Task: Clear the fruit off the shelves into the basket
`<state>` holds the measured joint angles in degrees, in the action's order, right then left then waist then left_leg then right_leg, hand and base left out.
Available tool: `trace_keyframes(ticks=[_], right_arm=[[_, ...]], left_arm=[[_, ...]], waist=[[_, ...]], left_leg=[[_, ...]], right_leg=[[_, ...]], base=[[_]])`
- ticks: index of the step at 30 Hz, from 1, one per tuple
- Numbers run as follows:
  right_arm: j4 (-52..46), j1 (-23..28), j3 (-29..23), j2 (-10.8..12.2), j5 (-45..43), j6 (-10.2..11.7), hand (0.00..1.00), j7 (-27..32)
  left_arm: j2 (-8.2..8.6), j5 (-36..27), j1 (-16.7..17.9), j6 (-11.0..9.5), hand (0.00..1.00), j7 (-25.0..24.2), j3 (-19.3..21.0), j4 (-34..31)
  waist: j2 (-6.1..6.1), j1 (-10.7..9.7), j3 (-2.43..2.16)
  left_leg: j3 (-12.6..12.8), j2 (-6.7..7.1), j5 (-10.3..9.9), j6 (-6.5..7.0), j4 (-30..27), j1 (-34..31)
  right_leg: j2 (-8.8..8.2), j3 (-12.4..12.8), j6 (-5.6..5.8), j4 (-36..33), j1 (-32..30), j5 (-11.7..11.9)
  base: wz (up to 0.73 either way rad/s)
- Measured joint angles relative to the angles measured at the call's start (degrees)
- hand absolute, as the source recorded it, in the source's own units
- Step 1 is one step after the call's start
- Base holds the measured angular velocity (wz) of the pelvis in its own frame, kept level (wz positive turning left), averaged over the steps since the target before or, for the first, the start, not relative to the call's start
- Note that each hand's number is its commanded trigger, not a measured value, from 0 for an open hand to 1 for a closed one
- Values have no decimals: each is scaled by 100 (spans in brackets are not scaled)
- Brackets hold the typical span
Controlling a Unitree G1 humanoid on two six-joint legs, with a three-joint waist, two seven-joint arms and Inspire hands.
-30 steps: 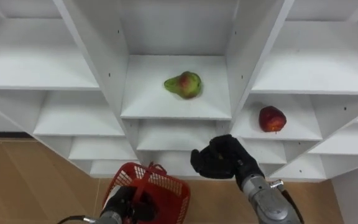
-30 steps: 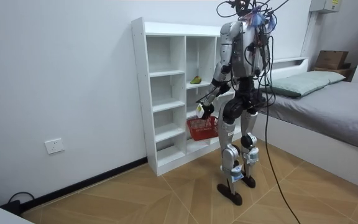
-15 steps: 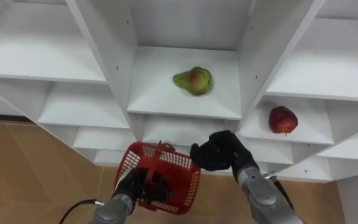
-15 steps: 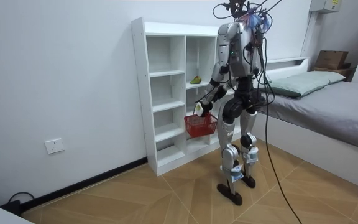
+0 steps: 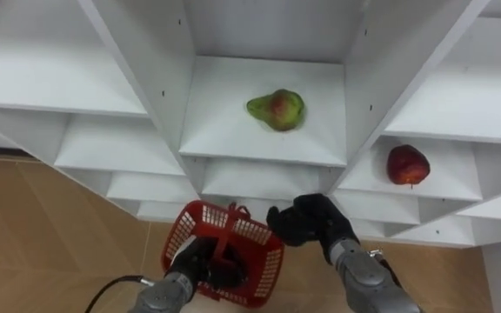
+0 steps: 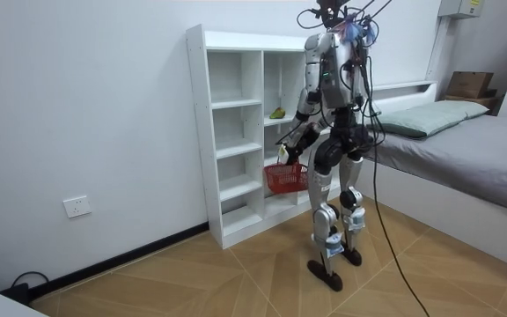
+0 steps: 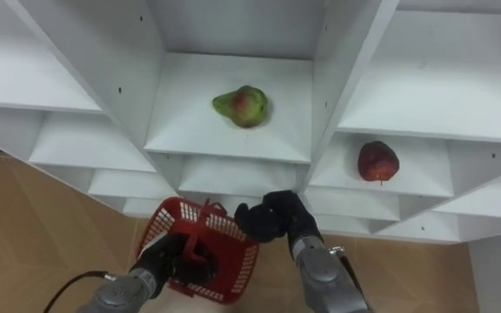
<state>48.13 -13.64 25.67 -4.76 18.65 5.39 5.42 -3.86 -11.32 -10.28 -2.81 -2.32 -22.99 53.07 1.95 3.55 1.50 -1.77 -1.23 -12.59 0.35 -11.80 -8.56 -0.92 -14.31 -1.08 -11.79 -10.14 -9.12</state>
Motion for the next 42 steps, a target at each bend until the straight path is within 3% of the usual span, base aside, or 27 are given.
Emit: trace_keyframes(ticks=[5, 8, 10, 11, 12, 13, 14, 15, 17, 18, 21, 27, 31, 33, 37, 38, 39, 40, 41, 42], right_arm=[[76, -38, 26, 11, 152, -1, 100, -8], [85, -43, 24, -5, 155, -1, 100, -3], [123, -63, 27, -35, 156, -1, 100, -2], [134, -113, 38, 32, 147, 1, 100, -1], [114, -263, 228, 124, 139, 29, 100, -31], [113, -261, 305, 170, 147, 66, 100, -32], [238, -226, 356, 103, 186, 122, 100, -36], [384, -231, 282, 92, 234, 83, 100, 16], [351, -244, 246, 110, 292, 85, 100, -35], [363, -264, 221, 140, 405, 75, 100, -105], [361, -276, 183, 141, 465, 79, 100, -256], [363, -277, 219, 160, 583, 73, 100, -594], [363, -267, 234, 199, 577, 70, 100, -819], [441, -270, 241, 254, 561, 72, 100, -961], [625, -270, 230, 260, 554, 85, 100, -1074], [704, -270, 230, 262, 542, 87, 86, -1098], [765, -264, 230, 262, 534, 83, 58, -1105], [793, -263, 230, 262, 530, 82, 44, -1105], [836, -261, 230, 263, 522, 77, 6, -1105], [871, -261, 230, 266, 502, 77, 0, -1108]], left_arm=[[20, -39, -1, -2, 100, -92, -35, -83], [19, -37, 3, -1, 100, -111, -38, -84], [51, -36, 12, -2, 100, -121, -39, -84], [12, -35, 30, -17, 100, -140, 15, -78], [-70, -36, 31, -29, 100, -159, 214, -56], [-67, -36, 21, -25, 100, -182, 273, 12], [83, -38, -11, -8, 100, -204, 263, 148], [178, -44, -57, -33, 100, -265, 212, 110], [169, -42, -135, -97, 100, -301, 125, 75], [151, -40, -135, -95, 100, -303, 49, 27], [164, -38, -56, -77, 100, -329, -68, 16], [126, -47, -43, -68, 100, -347, -176, -36], [113, -48, -31, -68, 100, -352, -208, -104], [156, -49, -3, -68, 100, -355, -212, -169], [164, -48, 25, -41, 100, -360, -232, -166], [162, -48, 40, -15, 100, -360, -265, -166], [162, -48, 57, 1, 100, -360, -296, -166], [164, -48, 66, 4, 100, -360, -304, -166], [170, -48, 81, 7, 100, -360, -307, -166], [169, -48, 85, 7, 100, -360, -321, -166]], waist=[[18, -6, -2], [21, 14, -1], [50, 53, 28], [139, 70, 62], [49, 16, 59], [-5, -85, 62], [202, -204, 61], [224, -134, 100], [137, -128, 127], [50, -135, 97], [-1, -42, 103], [6, 7, 81], [1, 14, 69], [14, 11, 31], [23, -8, 22], [24, -8, 22], [24, -9, 22], [24, -9, 22], [24, -8, 22], [24, -6, 22]], left_leg=[[-26, -9, 3, -4, -2, 18], [-185, -19, 6, -7, -22, 31], [-577, -87, 13, -6, -35, 139], [-933, -225, 8, -11, -54, 160], [-840, -206, -19, -64, -259, -28], [-743, -104, -105, -202, -346, -56], [-472, -214, -297, -301, -373, -88], [-185, -234, -196, -302, -203, -104], [119, -290, 15, -193, 39, -216], [174, -214, 69, -190, 18, -214], [178, -92, 116, -138, -7, -182], [177, -4, 166, -79, -150, -176], [178, 8, 165, -76, -178, -184], [170, 6, 165, -76, -191, -175], [171, 5, 166, -77, -209, -163], [173, 5, 165, -77, -214, -164], [174, 5, 165, -77, -215, -171], [174, 6, 165, -77, -215, -174], [174, 6, 165, -77, -215, -177], [174, 6, 165, -77, -213, -177]], right_leg=[[13, -1, -1, -12, -7, -1], [10, -14, -11, -260, -137, -8], [11, -65, -94, -933, -490, -90], [270, 54, -363, -752, -828, -179], [411, 137, -626, 365, -955, 554], [251, -39, -633, 505, -1013, 1389], [216, -179, -512, 270, -983, 1021], [190, -233, -517, 149, -982, 1001], [143, -312, -490, 80, -974, 975], [93, -299, -457, 103, -951, 935], [1, -287, -426, 126, -855, 879], [-98, -356, -341, 89, -718, 862], [-120, -392, -302, 87, -663, 867], [-123, -410, -333, 65, -652, 882], [-153, -454, -351, -15, -652, 855], [-154, -450, -349, -15, -651, 853], [-155, -451, -345, -14, -655, 849], [-156, -451, -343, -14, -657, 846], [-156, -452, -342, -14, -659, 842], [-157, -453, -342, -15, -659, 840]], base=[[-7], [-15], [-46], [-86], [-71], [-11], [32], [31], [34], [43], [12], [19], [7], [2], [6], [0], [0], [0], [0], [0]])
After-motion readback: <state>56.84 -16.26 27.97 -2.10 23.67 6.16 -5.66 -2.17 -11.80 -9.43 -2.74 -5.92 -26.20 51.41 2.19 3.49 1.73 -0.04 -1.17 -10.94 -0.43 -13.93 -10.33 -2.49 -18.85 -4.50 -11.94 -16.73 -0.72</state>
